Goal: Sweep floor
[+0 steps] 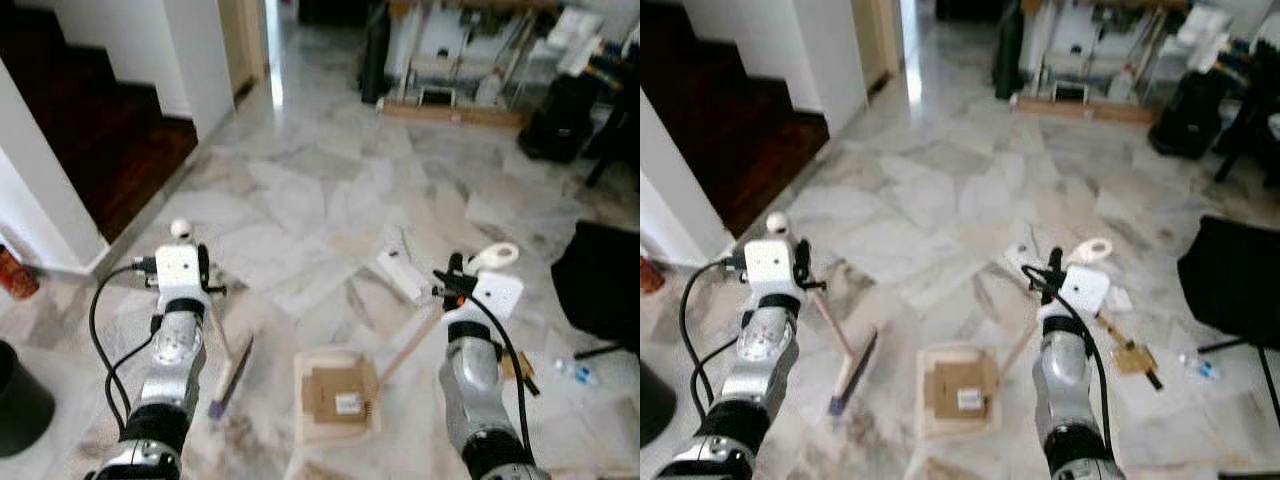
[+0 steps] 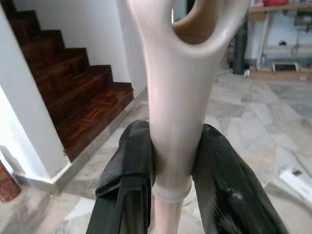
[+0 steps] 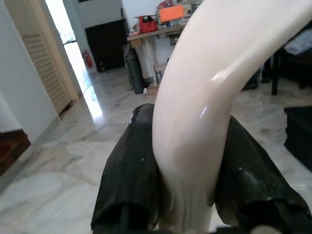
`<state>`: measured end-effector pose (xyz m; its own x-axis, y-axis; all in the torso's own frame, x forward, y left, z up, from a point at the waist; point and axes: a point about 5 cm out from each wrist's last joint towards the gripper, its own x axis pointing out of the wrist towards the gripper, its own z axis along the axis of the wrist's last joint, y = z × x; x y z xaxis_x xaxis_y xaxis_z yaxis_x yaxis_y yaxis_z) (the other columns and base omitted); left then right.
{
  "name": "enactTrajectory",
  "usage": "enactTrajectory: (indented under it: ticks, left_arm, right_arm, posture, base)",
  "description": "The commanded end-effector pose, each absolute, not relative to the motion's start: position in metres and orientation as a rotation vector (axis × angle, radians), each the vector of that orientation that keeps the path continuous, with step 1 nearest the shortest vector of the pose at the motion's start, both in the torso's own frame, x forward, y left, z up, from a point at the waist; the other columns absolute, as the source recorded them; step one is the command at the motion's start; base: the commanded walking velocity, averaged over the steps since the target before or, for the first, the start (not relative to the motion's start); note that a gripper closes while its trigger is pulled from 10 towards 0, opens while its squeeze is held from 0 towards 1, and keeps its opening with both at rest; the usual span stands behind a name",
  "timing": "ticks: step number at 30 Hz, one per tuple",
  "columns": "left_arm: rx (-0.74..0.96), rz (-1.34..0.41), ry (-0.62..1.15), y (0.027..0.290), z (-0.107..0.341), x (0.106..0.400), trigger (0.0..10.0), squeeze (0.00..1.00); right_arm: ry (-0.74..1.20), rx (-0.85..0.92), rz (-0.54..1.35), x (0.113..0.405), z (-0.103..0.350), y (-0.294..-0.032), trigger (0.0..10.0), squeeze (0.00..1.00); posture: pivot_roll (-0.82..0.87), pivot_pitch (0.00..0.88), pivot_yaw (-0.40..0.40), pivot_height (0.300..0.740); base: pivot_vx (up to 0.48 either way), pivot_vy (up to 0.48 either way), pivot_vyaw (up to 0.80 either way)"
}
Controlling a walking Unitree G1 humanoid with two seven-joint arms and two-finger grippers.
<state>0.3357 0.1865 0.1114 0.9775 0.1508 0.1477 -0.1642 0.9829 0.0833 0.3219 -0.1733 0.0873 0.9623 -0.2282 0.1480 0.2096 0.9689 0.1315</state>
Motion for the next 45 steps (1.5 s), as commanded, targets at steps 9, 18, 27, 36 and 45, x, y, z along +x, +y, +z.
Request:
enactTrajectory:
  ticks: [9, 18, 27, 36, 45]
  left_arm:
    - [0.104, 0.169, -0.186, 0.1887, 0.1226, 0.3377, 10.0, 0.00]
    - [0.105, 0.162, -0.181, 0.1883, 0.1214, 0.3364, 10.0, 0.00]
    - [0.109, 0.158, -0.177, 0.1888, 0.1210, 0.3357, 10.0, 0.00]
    - [0.109, 0.145, -0.176, 0.1869, 0.1208, 0.3356, 10.0, 0.00]
    - [0.111, 0.143, -0.179, 0.1871, 0.1222, 0.3364, 10.0, 0.00]
  right_arm:
    - [-0.202, 0.131, -0.225, 0.3248, 0.0959, -0.1720, 10.0, 0.00]
    - [-0.202, 0.133, -0.227, 0.3225, 0.0944, -0.1716, 10.0, 0.00]
    - [-0.197, 0.129, -0.227, 0.3214, 0.0931, -0.1705, 10.0, 0.00]
    - [-0.194, 0.109, -0.218, 0.3212, 0.0924, -0.1675, 10.0, 0.00]
    - [-0.196, 0.116, -0.215, 0.3226, 0.0934, -0.1656, 10.0, 0.00]
  posture:
    - [-0.03, 0.000, 0.042, 0.740]
    - [-0.04, 0.000, 0.048, 0.740]
    - [-0.03, 0.000, 0.051, 0.740]
    - [-0.03, 0.000, 0.052, 0.740]
    - [-0.02, 0.000, 0.053, 0.740]
  base:
    - [0.000, 0.369, 0.00]
    - [0.000, 0.369, 0.00]
    - [0.000, 0.370, 0.00]
    - [0.000, 0.370, 0.42]
    - [0.000, 0.369, 0.65]
